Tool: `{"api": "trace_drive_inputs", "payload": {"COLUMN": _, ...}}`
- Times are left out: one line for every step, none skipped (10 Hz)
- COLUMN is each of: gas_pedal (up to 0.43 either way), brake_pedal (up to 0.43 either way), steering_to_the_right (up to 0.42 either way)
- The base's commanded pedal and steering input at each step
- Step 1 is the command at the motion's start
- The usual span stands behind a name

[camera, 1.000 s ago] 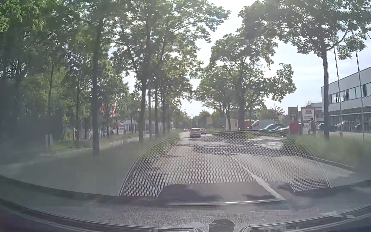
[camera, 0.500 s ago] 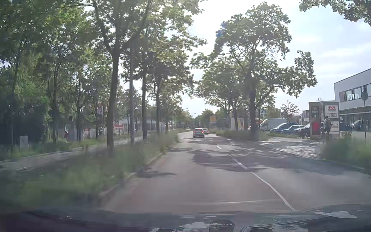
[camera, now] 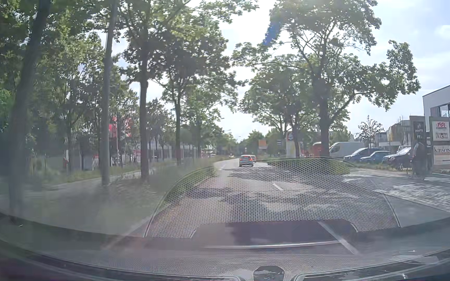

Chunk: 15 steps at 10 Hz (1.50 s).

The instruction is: Follow the waypoints while adhering to traffic rules and regulations

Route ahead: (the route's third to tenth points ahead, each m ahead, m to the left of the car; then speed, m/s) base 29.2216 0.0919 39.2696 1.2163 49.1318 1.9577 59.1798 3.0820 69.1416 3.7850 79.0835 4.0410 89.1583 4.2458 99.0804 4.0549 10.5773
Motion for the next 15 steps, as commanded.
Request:
{"api": "trace_drive_inputs", "payload": {"gas_pedal": 0.039, "brake_pedal": 0.000, "steering_to_the_right": -0.012}}
{"api": "trace_drive_inputs", "payload": {"gas_pedal": 0.039, "brake_pedal": 0.000, "steering_to_the_right": -0.012}}
{"api": "trace_drive_inputs", "payload": {"gas_pedal": 0.039, "brake_pedal": 0.000, "steering_to_the_right": -0.012}}
{"api": "trace_drive_inputs", "payload": {"gas_pedal": 0.028, "brake_pedal": 0.000, "steering_to_the_right": -0.011}}
{"api": "trace_drive_inputs", "payload": {"gas_pedal": 0.028, "brake_pedal": 0.000, "steering_to_the_right": -0.011}}
{"api": "trace_drive_inputs", "payload": {"gas_pedal": 0.020, "brake_pedal": 0.000, "steering_to_the_right": -0.012}}
{"api": "trace_drive_inputs", "payload": {"gas_pedal": 0.020, "brake_pedal": 0.000, "steering_to_the_right": -0.011}}
{"api": "trace_drive_inputs", "payload": {"gas_pedal": 0.008, "brake_pedal": 0.000, "steering_to_the_right": -0.010}}
{"api": "trace_drive_inputs", "payload": {"gas_pedal": 0.008, "brake_pedal": 0.000, "steering_to_the_right": -0.011}}
{"api": "trace_drive_inputs", "payload": {"gas_pedal": 0.008, "brake_pedal": 0.000, "steering_to_the_right": -0.010}}
{"api": "trace_drive_inputs", "payload": {"gas_pedal": 0.008, "brake_pedal": 0.000, "steering_to_the_right": -0.007}}
{"api": "trace_drive_inputs", "payload": {"gas_pedal": 0.008, "brake_pedal": 0.000, "steering_to_the_right": -0.005}}
{"api": "trace_drive_inputs", "payload": {"gas_pedal": 0.008, "brake_pedal": 0.000, "steering_to_the_right": -0.005}}
{"api": "trace_drive_inputs", "payload": {"gas_pedal": 0.008, "brake_pedal": 0.000, "steering_to_the_right": -0.005}}
{"api": "trace_drive_inputs", "payload": {"gas_pedal": 0.008, "brake_pedal": 0.000, "steering_to_the_right": -0.005}}
